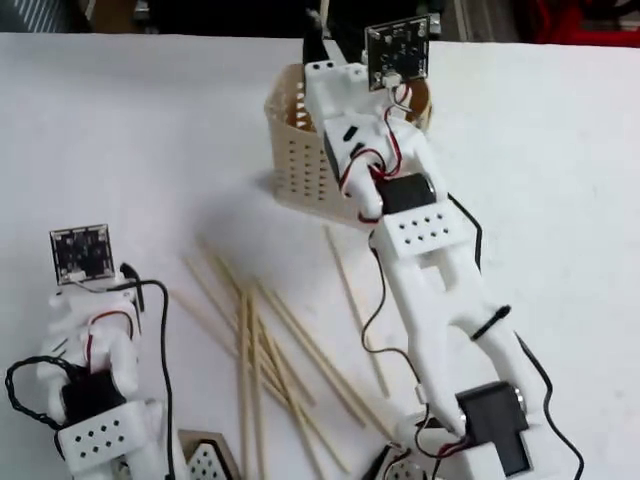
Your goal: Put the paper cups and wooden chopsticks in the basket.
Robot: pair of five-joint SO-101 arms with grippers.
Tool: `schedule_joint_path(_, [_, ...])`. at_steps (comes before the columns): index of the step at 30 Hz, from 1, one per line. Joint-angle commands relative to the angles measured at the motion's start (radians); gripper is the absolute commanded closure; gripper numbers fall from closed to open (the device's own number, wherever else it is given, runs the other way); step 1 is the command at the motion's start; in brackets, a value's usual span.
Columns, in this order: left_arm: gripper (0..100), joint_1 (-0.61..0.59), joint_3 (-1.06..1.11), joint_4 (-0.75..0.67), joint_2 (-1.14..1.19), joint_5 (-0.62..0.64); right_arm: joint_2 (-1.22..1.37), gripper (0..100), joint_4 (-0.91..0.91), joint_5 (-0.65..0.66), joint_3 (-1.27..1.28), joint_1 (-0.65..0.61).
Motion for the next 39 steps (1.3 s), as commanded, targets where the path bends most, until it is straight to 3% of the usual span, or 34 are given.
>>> schedule_joint_path(1, [83,-0.008,-0.003,-0.026,-0.015,-0.009,-0.022,84.7,0.058,-0.011,-0.054,0.004])
schedule_joint_path(3, [83,-0.008,-0.003,-0.028,-0.015,-0.009,-0.051,81.1,0.128,-0.011,-0.071,0.002])
schedule_joint_path(7, [83,-0.008,-0.002,-0.032,-0.015,-0.009,-0.137,85.7,0.332,-0.011,-0.133,0.002])
schedule_joint_path(17, [83,-0.008,-0.002,-0.032,-0.015,-0.009,-0.328,91.1,1.082,-0.003,-0.149,-0.074])
schedule_joint_path(23, [83,-0.008,0.005,-0.032,-0.015,-0.009,-0.326,90.8,1.331,-0.003,-0.143,-0.127])
schedule_joint_path(29, [83,-0.008,0.006,-0.032,-0.015,-0.009,-0.326,90.7,1.366,-0.003,0.018,-0.196])
schedule_joint_path(39, [83,-0.008,0.008,-0.032,-0.015,-0.011,-0.325,90.6,1.129,0.087,0.402,-0.186])
